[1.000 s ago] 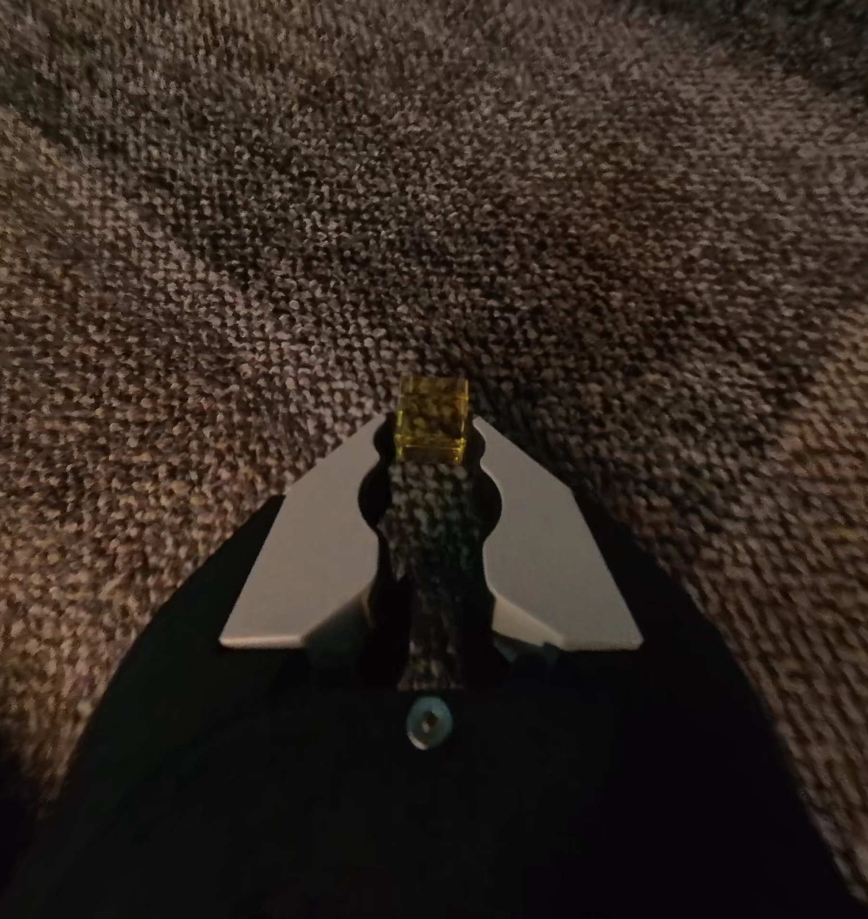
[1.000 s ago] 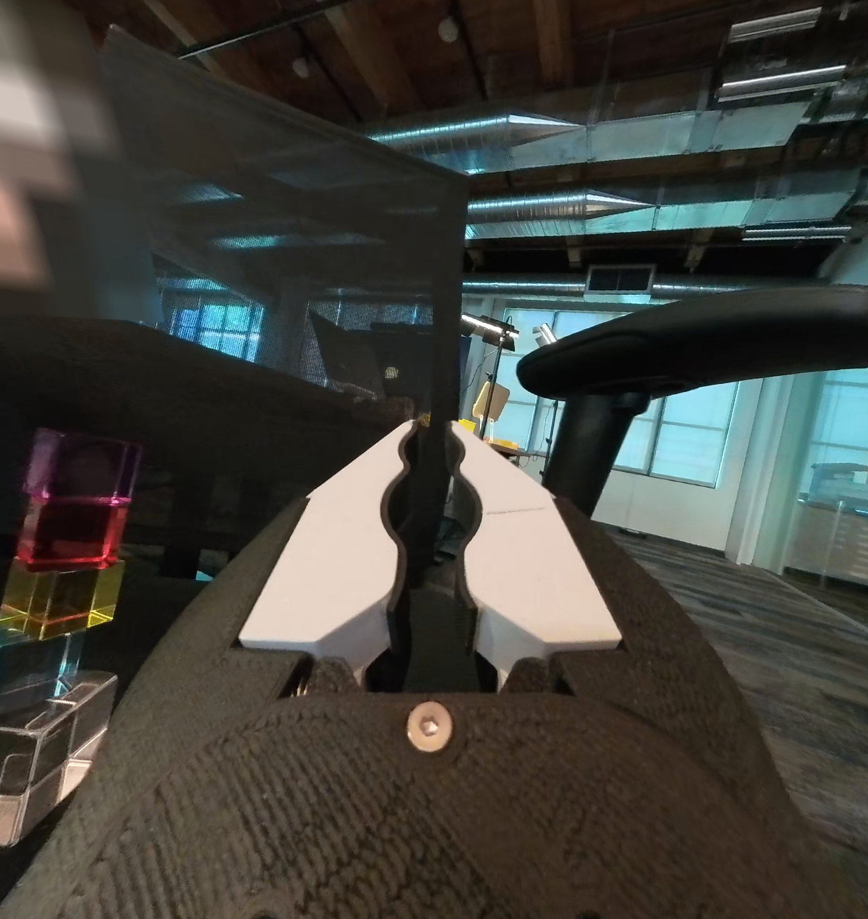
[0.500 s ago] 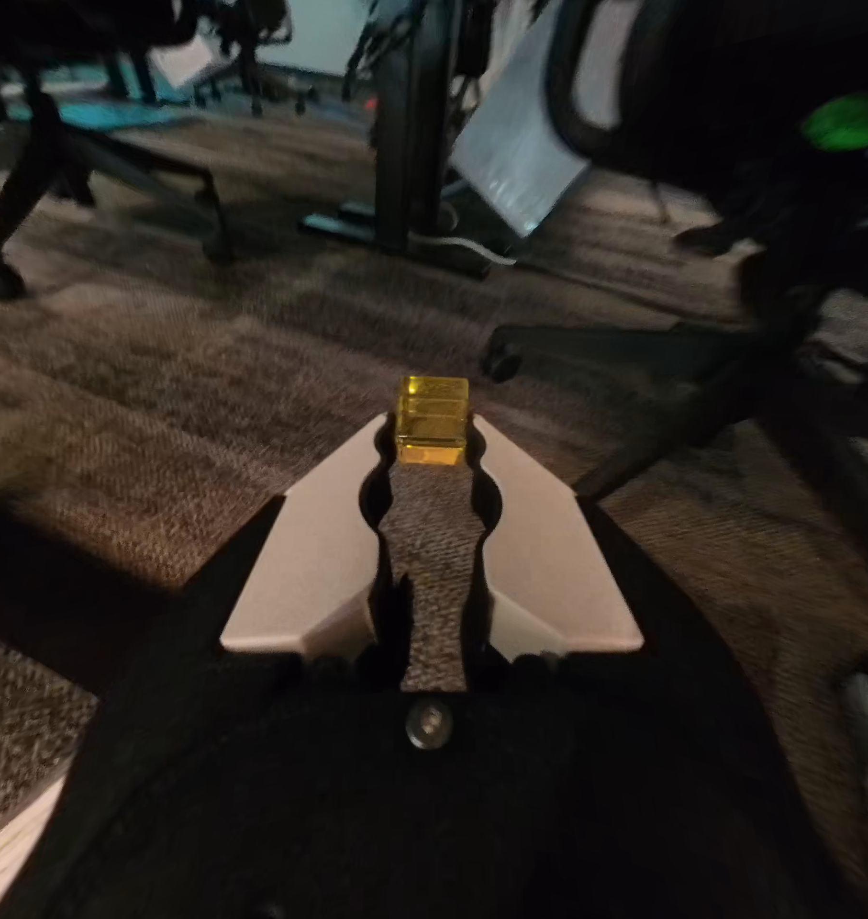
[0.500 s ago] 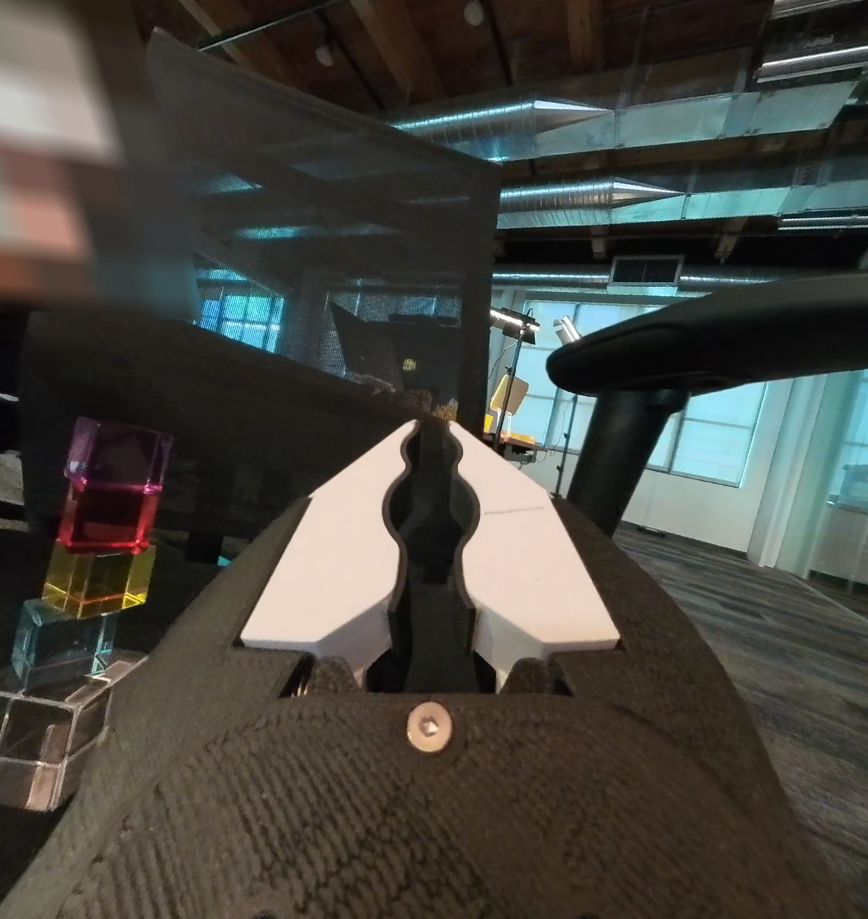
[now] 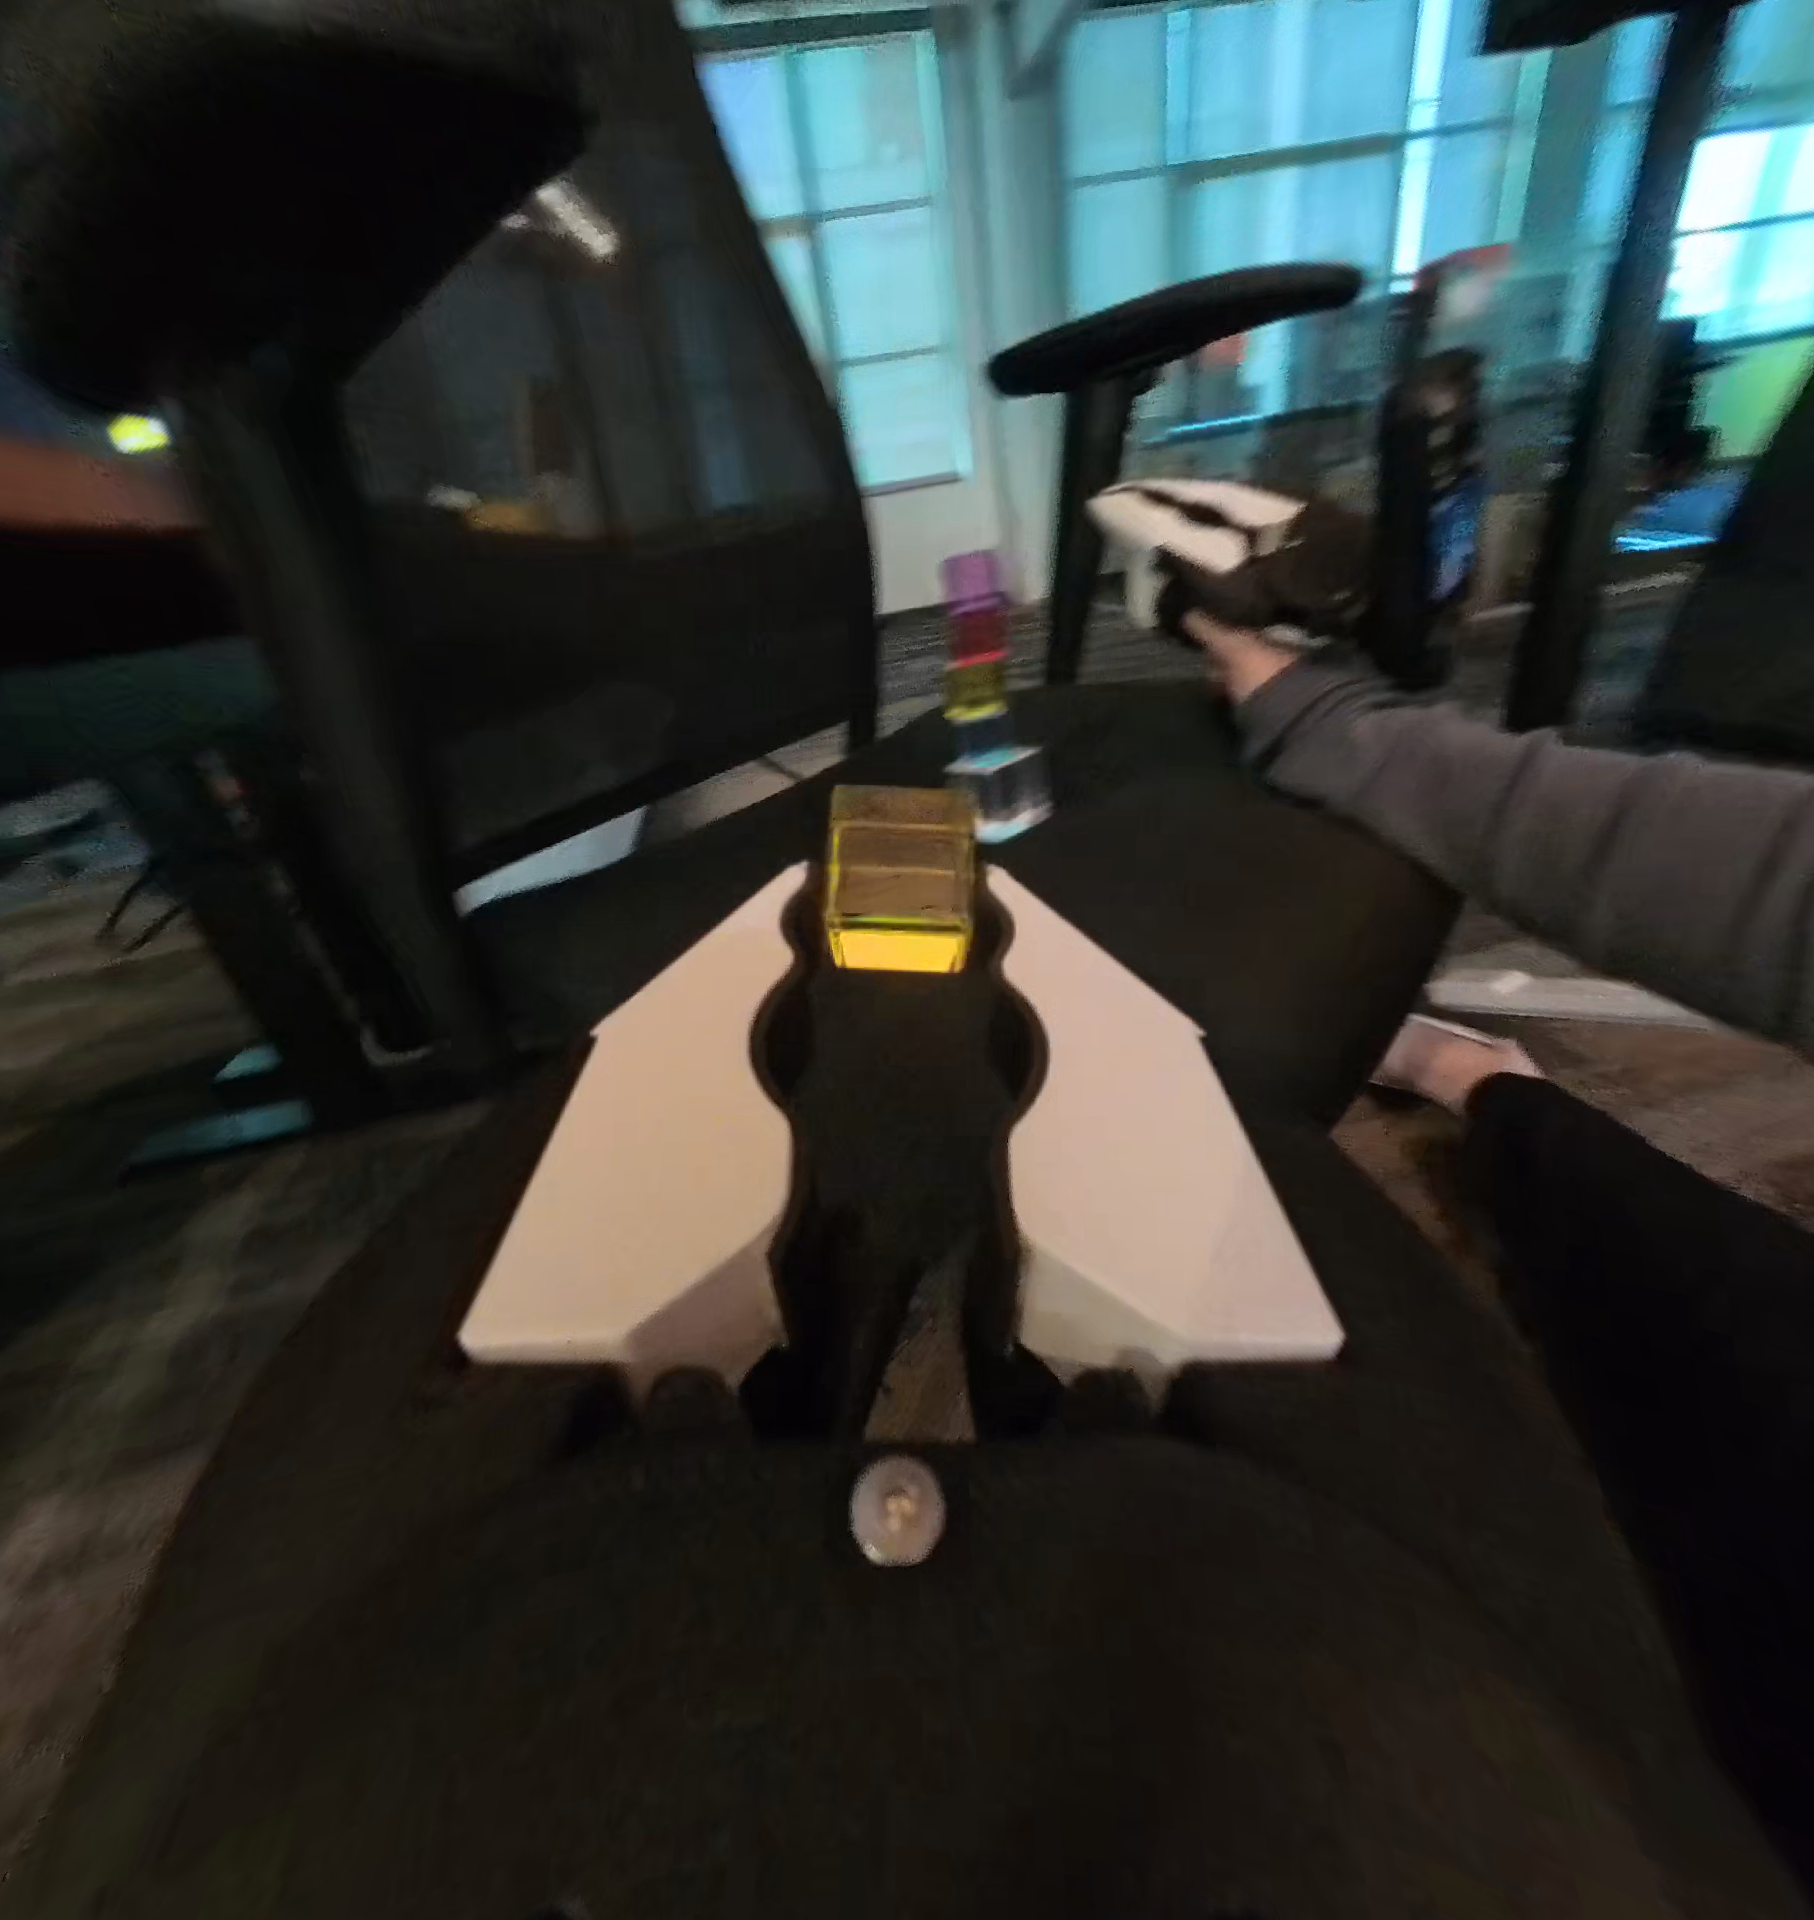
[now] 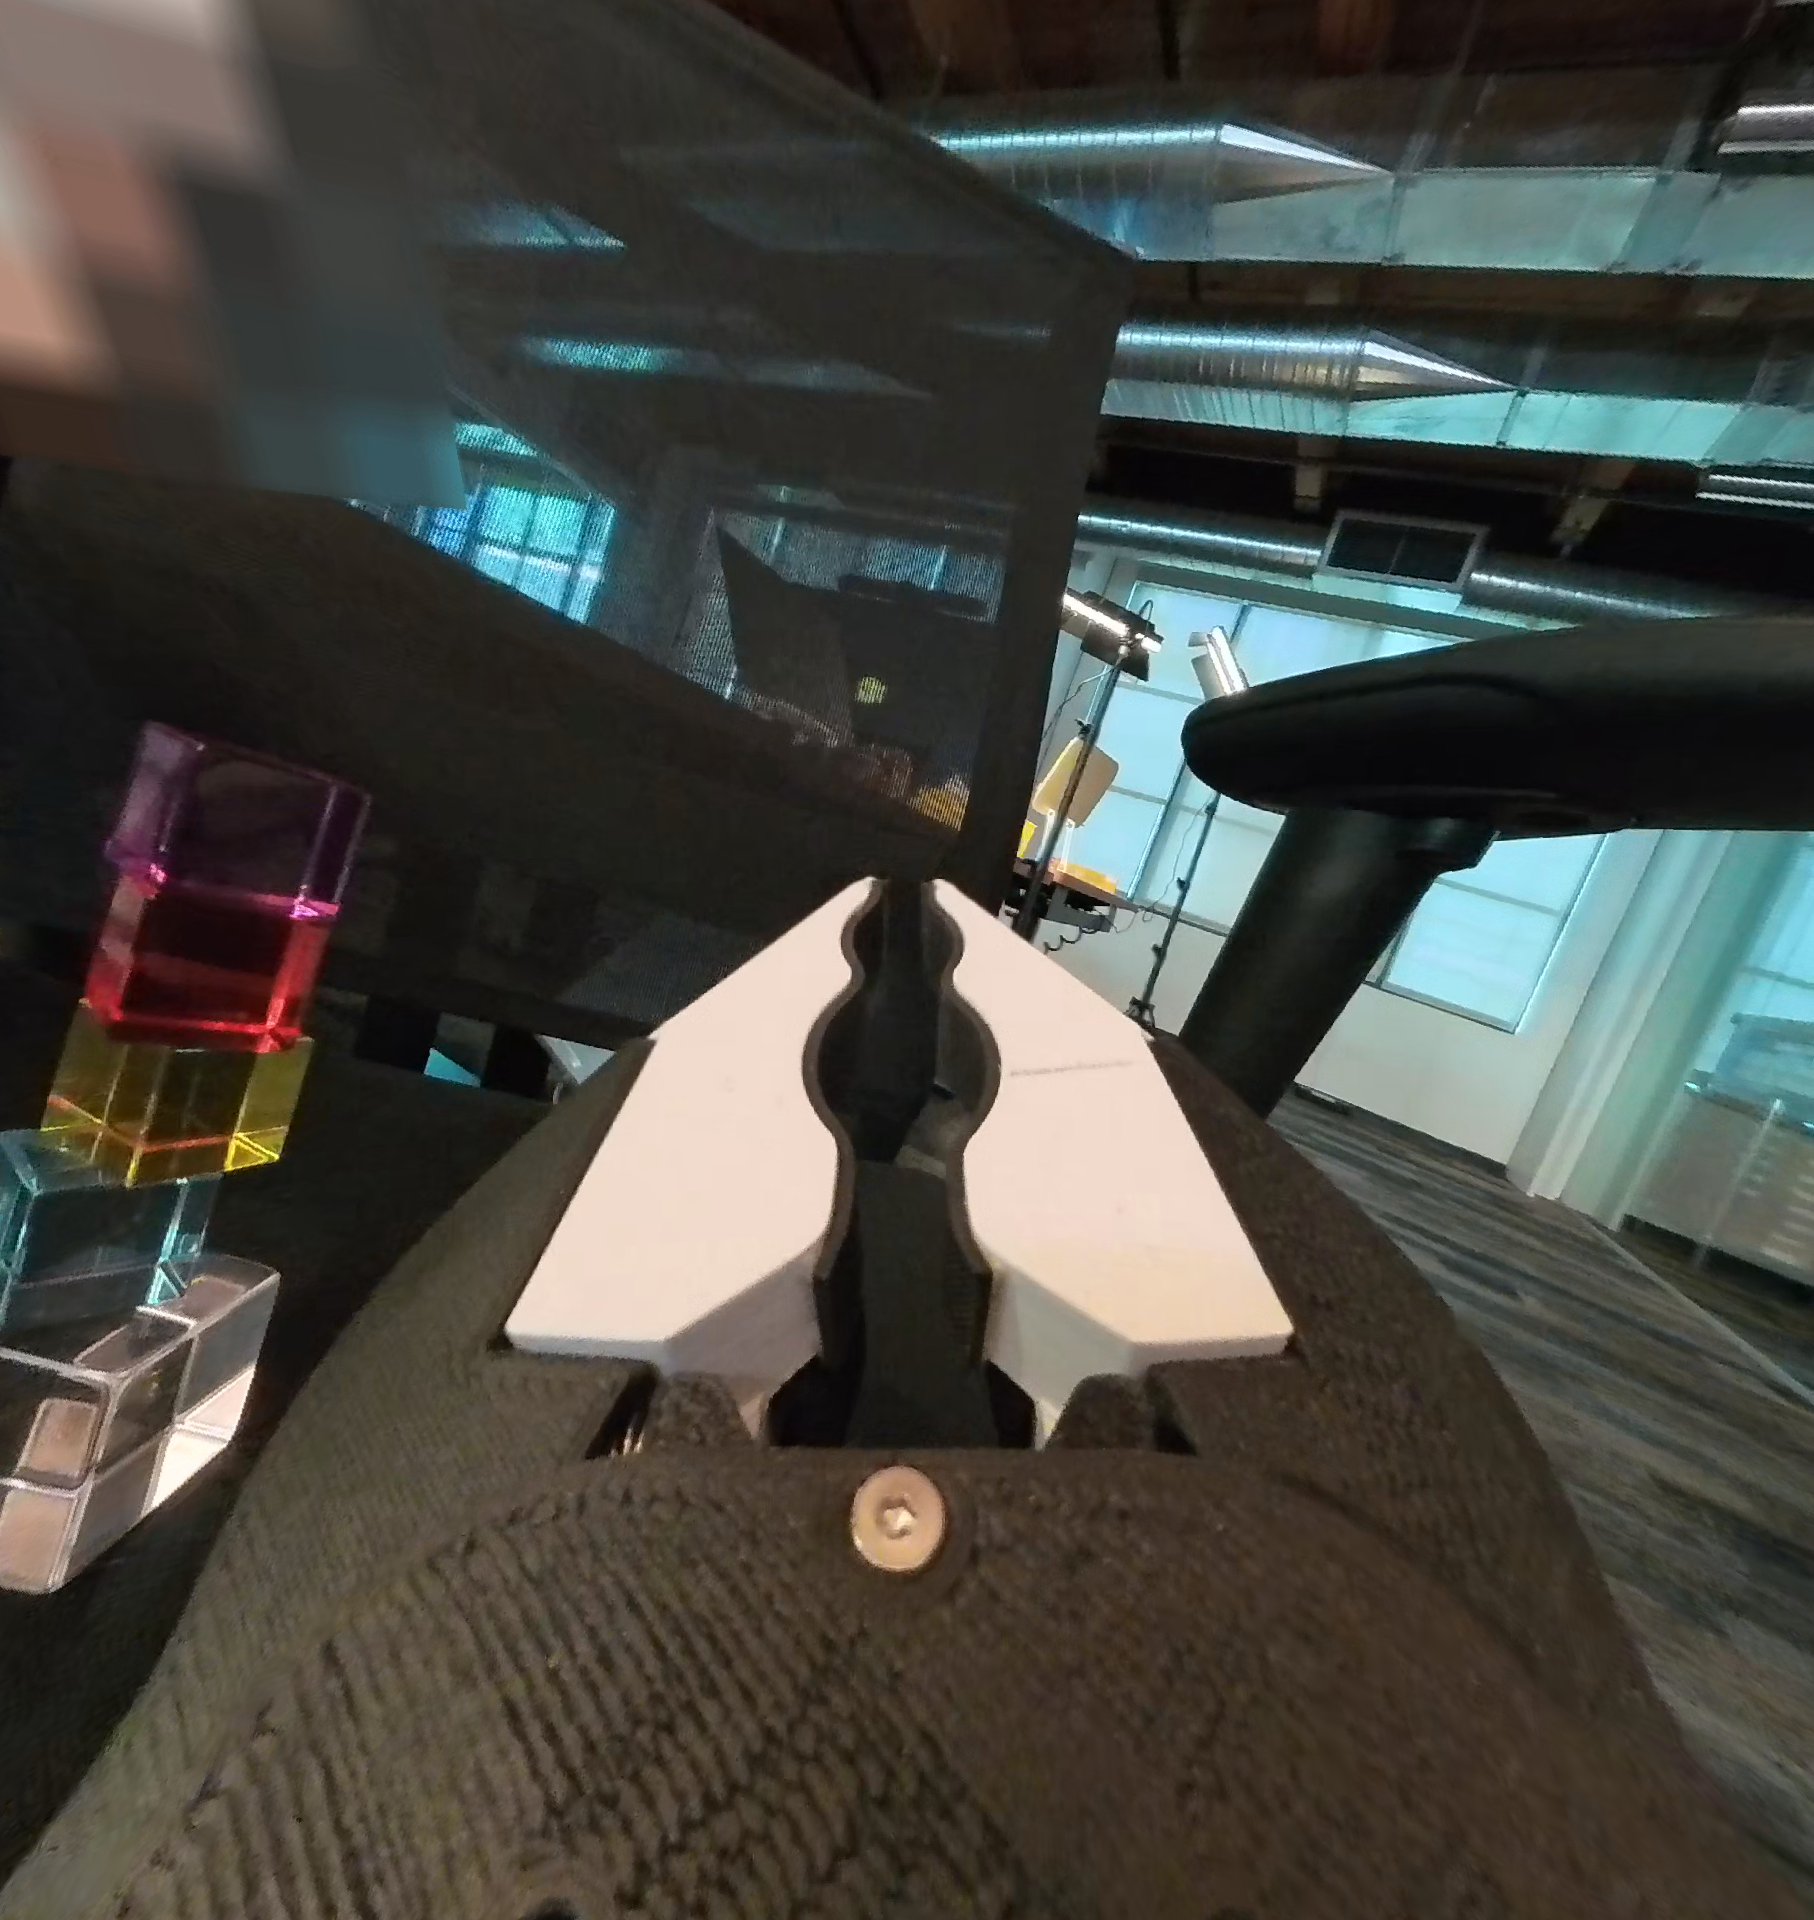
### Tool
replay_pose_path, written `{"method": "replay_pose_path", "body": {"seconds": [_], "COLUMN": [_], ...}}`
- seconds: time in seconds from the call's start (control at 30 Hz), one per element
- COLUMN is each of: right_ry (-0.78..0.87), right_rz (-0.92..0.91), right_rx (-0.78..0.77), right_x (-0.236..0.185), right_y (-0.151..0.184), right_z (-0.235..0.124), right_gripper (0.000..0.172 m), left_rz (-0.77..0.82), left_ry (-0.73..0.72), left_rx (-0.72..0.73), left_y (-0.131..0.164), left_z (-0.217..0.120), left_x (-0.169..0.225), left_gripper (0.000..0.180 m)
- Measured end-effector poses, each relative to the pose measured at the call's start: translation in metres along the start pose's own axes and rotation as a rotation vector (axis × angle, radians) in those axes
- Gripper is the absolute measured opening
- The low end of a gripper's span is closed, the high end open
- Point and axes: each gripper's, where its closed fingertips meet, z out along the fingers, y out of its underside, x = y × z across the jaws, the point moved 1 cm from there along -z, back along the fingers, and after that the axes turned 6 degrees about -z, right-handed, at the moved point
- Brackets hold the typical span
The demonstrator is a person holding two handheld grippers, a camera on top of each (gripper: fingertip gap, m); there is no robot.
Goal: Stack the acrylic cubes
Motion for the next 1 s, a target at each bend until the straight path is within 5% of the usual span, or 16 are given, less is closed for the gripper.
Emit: {"method": "replay_pose_path", "body": {"seconds": [0.2,0.4,0.53,1.0], "right_ry": [-0.022,-0.031,-0.04,-0.091], "right_rz": [0.037,0.075,0.094,0.127], "right_rx": [0.018,0.016,0.016,0.01], "right_x": [0.001,0.003,0.003,0.0], "right_y": [0.0,0.002,0.003,0.007], "right_z": [0.0,0.0,0.0,0.002], "right_gripper": [0.005,0.005,0.005,0.005], "left_rz": [0.017,-0.062,-0.017,-0.141], "left_ry": [0.241,0.378,0.344,0.361], "left_rx": [0.021,-0.227,-0.398,-0.594], "left_y": [-0.05,-0.065,-0.06,-0.037], "left_z": [0.083,0.192,0.25,0.307], "left_x": [0.049,0.049,0.038,0.03], "left_gripper": [0.027,0.027,0.027,0.027]}}
